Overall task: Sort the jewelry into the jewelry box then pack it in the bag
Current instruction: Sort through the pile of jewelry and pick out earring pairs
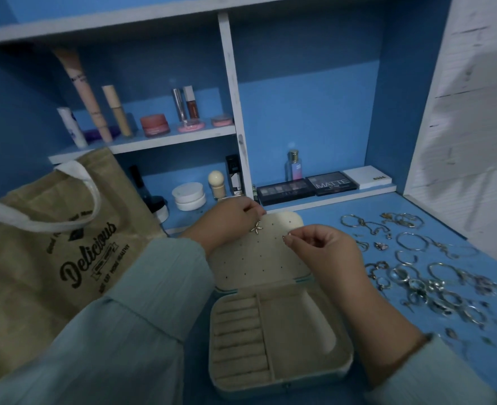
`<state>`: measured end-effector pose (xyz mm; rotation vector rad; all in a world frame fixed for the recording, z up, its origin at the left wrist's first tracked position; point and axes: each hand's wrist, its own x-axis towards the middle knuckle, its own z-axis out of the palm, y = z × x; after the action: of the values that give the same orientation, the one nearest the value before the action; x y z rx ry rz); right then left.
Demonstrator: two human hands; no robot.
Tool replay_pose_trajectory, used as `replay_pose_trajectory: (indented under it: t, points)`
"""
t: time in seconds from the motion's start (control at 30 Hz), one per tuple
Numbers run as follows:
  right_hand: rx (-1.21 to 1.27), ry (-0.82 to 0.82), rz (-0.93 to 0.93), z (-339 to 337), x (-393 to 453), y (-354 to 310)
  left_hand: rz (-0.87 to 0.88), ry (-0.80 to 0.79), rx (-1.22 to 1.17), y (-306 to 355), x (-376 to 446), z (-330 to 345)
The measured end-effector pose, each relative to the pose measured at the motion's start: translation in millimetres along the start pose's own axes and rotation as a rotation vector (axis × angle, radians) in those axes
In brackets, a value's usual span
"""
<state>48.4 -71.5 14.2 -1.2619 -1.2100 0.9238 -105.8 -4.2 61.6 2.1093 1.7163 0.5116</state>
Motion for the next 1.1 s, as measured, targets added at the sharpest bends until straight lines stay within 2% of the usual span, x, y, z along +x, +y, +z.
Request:
replay_pose_trajectory:
  t: [0.13,0.3,0.43,0.8,1.1]
  points:
    - [-0.057,-0.014,-0.109,2.6,-6.8,-7.6,0.051,-0.024,0.070,11.4,-17.1,-8.7]
    - [-0.254,0.019,-0.331,6.5,-10.0,-7.2,0.086,-0.080,0.113,22.7,-31.6,-18.5]
    - [-0.346,0.028,-0.424,7.4,-13.9,-5.5,0.108,-0.107,0.122,27.1,-41.7,-19.6]
    - [-0.319,0.062,-0.379,7.3,-18.7,-4.5,0.148,-0.067,0.122,22.1,-52.1,-13.7]
    - [-0.277,0.104,-0.255,10.3,-20.6,-7.5,0.198,0.012,0.049,19.0,-59.5,-5.9]
